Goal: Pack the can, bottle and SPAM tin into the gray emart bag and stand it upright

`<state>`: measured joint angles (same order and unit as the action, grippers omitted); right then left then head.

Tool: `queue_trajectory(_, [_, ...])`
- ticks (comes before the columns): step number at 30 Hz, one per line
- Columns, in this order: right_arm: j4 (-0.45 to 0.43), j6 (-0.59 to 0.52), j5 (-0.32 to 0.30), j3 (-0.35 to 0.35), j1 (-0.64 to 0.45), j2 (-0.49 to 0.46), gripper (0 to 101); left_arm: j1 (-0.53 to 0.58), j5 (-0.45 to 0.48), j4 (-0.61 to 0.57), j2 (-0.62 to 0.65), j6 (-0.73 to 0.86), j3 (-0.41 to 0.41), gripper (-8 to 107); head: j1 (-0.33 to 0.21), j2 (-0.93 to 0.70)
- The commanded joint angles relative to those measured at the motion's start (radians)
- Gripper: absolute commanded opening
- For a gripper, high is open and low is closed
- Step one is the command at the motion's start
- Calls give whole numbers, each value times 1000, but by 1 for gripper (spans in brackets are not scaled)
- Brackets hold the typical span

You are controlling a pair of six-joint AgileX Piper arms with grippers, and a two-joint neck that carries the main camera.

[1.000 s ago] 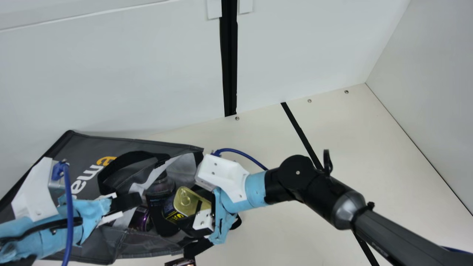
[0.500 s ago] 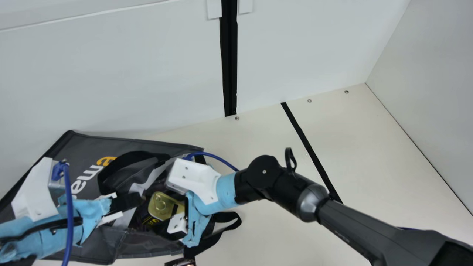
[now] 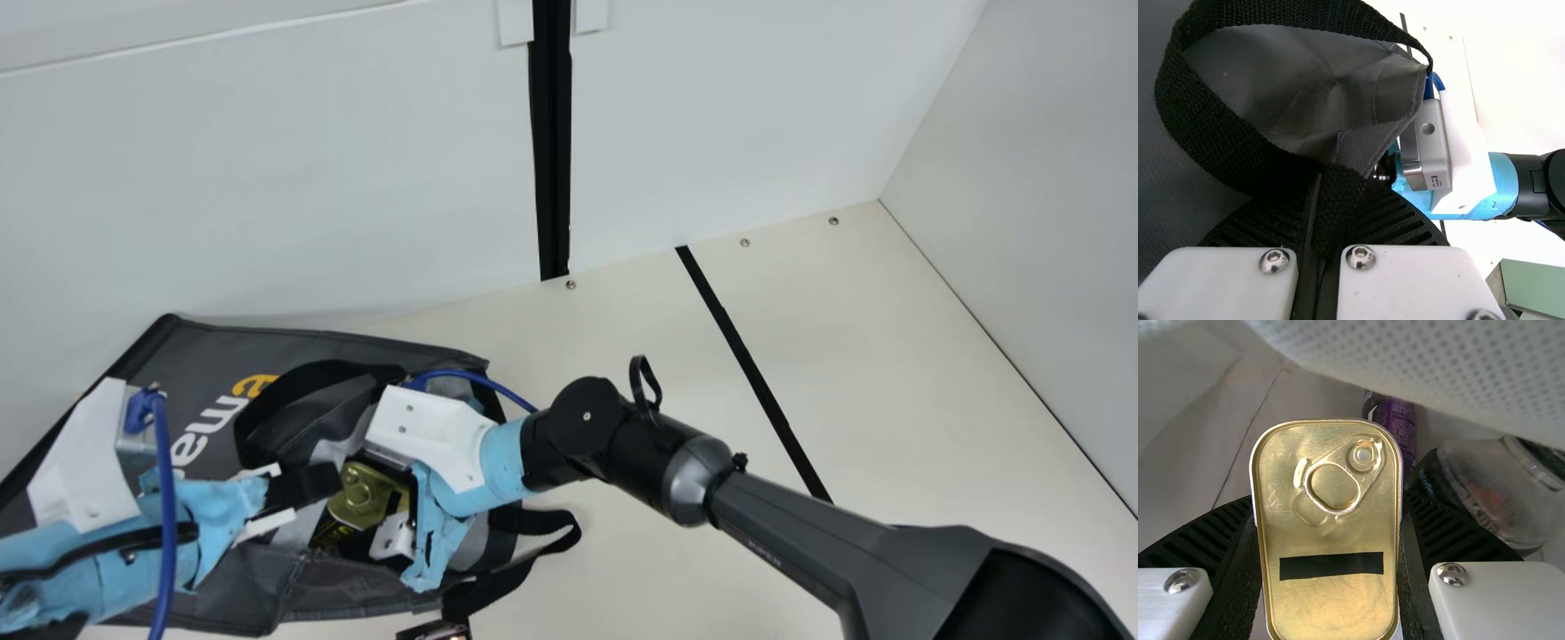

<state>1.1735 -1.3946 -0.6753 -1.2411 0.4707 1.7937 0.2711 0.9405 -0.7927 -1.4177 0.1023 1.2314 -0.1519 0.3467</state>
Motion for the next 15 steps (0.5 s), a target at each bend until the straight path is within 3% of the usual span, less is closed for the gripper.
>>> queue_trajectory(1, [-8,5,9,-3,1,1,10,0,0,0,0,0,0,-8,-23,2])
queue_trajectory(15, [-26,27,22,2,2,-23,57,0,0,0,0,0,0,-8,-23,2])
